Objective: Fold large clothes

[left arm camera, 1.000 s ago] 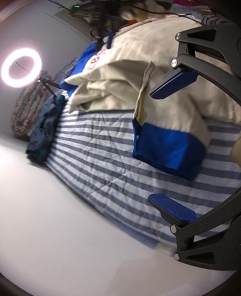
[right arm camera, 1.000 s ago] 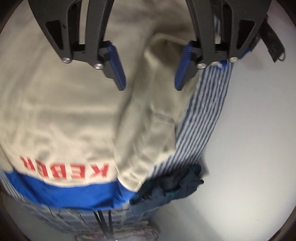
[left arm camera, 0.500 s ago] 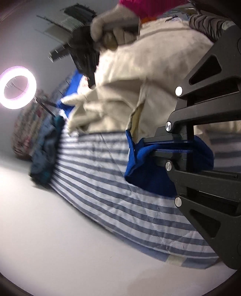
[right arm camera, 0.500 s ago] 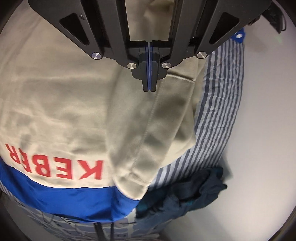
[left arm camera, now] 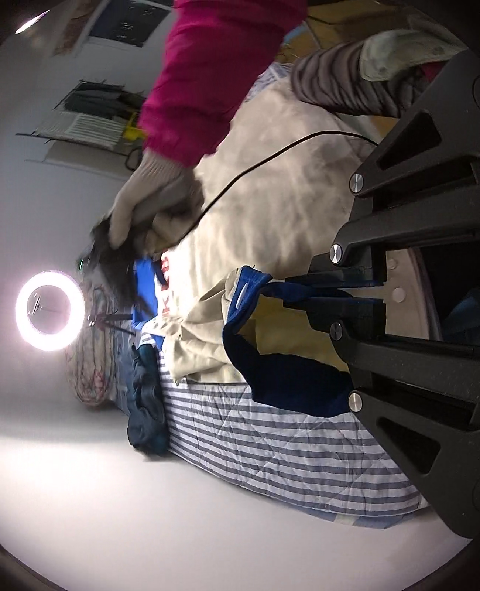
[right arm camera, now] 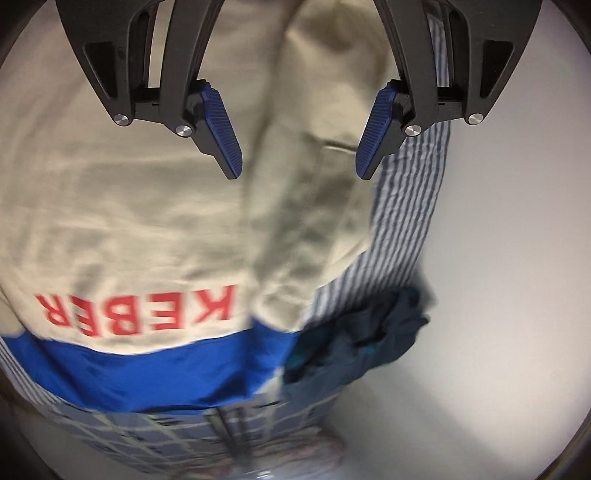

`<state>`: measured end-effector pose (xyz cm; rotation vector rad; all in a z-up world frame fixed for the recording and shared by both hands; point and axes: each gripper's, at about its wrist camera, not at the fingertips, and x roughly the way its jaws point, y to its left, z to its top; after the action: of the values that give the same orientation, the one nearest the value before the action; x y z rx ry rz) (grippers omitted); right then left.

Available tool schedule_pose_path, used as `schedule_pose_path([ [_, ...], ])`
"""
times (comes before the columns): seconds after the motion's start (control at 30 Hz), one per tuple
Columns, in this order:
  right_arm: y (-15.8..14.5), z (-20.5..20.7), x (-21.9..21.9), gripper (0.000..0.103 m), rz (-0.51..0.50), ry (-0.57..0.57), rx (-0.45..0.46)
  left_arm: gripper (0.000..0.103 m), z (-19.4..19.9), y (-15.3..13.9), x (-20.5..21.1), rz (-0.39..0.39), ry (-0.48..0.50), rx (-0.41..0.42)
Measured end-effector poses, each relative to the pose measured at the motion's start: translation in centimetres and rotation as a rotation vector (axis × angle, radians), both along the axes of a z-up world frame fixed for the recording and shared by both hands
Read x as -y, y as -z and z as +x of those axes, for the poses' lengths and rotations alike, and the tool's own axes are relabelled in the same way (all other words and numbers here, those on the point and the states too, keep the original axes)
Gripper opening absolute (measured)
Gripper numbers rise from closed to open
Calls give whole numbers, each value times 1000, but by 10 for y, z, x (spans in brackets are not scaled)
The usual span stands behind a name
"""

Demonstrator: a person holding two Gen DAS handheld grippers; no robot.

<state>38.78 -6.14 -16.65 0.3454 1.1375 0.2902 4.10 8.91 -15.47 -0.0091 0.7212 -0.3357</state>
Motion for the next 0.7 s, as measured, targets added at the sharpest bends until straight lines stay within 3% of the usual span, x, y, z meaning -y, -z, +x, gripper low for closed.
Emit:
schedule_pose_path([
  [0.13,22,16,-47,64,-118,-50,-48,1,1,2,6,31,-2,5],
  [0.2,33,24,-59,51,-190,-53,-63,1,1,2,6,43,-7,10],
  [0.23,39,27,-61,19,-202,-44,-79,1,0,2,6,47,-8,12],
  [0.27,43,30,-59,2,-172,-42,-102,1,-2,2,7,53,-7,15],
  [0.43,26,20,-21,0,-119,10,-49,1,-16,6,15,69,43,-12],
  [0.5,17,10,16,0,-9,50,-38,1,-25,11,24,90,87,-41],
  [0.53,17,6,32,0,-11,80,-36,1,-29,12,26,86,99,-37],
  [0.6,15,-3,56,0,-58,104,-14,9,-41,14,32,71,135,-52],
  [0.7,18,-12,69,5,-25,102,-24,33,-52,12,34,46,134,-59],
])
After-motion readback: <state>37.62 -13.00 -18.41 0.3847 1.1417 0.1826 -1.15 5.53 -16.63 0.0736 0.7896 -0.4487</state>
